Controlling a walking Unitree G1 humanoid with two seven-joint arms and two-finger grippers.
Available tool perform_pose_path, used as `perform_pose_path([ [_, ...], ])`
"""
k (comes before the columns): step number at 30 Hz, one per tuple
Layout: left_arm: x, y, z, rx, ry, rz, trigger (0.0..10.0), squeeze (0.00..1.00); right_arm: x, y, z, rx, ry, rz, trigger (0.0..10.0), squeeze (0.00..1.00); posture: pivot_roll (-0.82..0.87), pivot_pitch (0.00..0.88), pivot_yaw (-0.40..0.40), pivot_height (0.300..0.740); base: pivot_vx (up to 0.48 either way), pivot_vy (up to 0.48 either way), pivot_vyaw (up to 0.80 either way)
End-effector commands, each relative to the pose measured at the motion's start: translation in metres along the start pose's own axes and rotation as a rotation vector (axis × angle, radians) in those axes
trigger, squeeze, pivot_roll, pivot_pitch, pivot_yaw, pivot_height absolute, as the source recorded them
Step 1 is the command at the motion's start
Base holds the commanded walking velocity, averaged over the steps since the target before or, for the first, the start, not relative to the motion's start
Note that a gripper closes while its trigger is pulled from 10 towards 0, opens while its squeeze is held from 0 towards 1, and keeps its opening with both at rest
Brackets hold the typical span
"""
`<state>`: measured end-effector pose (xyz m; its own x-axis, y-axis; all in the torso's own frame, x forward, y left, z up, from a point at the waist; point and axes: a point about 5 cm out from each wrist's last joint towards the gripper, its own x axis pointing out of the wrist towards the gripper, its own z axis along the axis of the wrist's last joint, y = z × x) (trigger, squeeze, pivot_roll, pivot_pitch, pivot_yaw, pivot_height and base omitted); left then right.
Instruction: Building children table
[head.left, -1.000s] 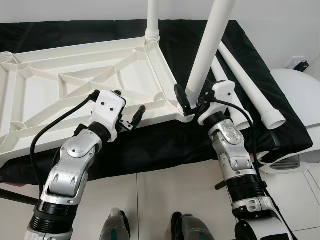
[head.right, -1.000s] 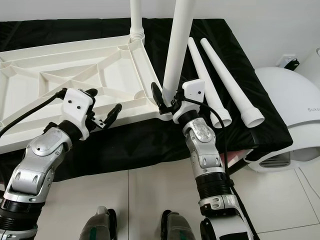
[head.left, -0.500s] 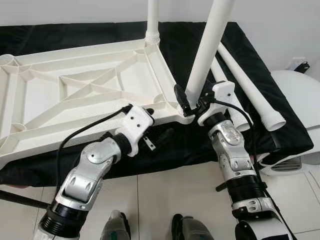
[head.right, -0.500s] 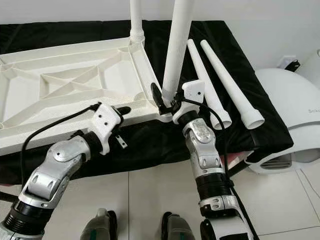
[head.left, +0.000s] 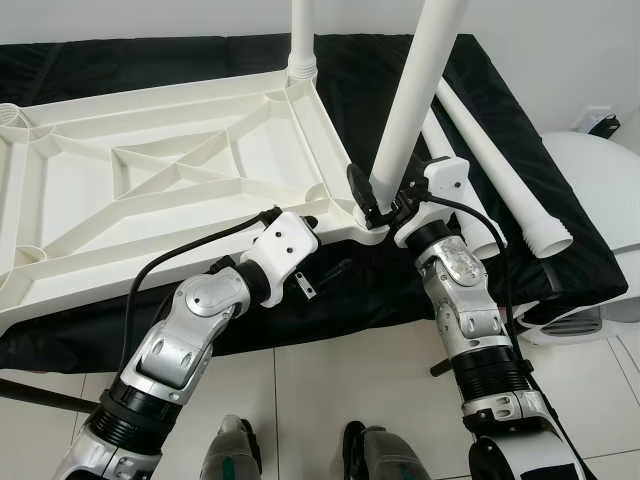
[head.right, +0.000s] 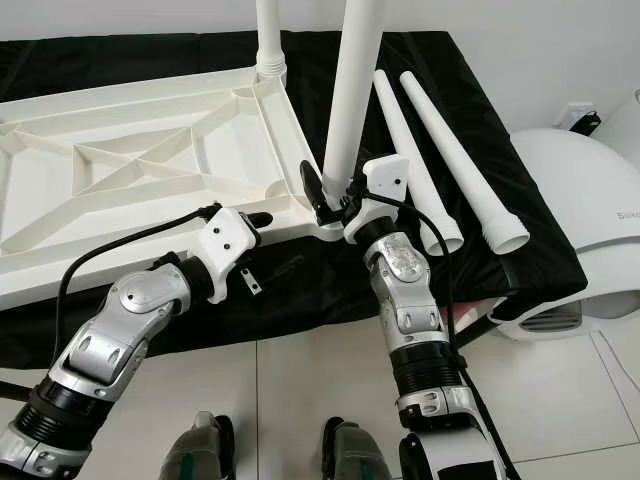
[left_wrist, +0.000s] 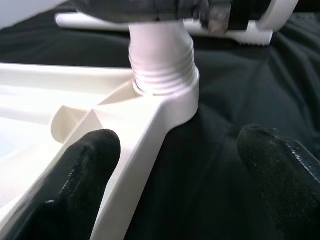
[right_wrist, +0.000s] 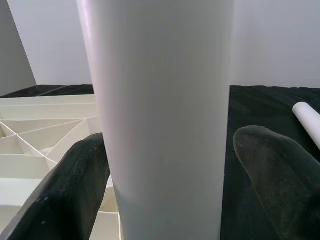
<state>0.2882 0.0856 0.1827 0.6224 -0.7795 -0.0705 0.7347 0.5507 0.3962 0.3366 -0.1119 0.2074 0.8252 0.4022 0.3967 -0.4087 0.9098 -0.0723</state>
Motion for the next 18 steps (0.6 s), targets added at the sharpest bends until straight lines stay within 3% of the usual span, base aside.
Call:
perform_pose_path([
  [1,0.001,0.001,-0.003,0.020,0.007,-0.031,10.0,0.00,-0.004,-0.001,-0.003,0.000,0.008,0.000,10.0,0.00,0.05,0.236,-0.018,0.740,0.000,0.000,0.00],
  [18,0.016,0.011,-0.018,0.062,0.045,-0.065,10.0,0.00,-0.004,0.000,-0.002,-0.010,0.006,0.003,10.0,0.00,0.04,0.218,-0.016,0.740,0.000,0.000,0.00],
])
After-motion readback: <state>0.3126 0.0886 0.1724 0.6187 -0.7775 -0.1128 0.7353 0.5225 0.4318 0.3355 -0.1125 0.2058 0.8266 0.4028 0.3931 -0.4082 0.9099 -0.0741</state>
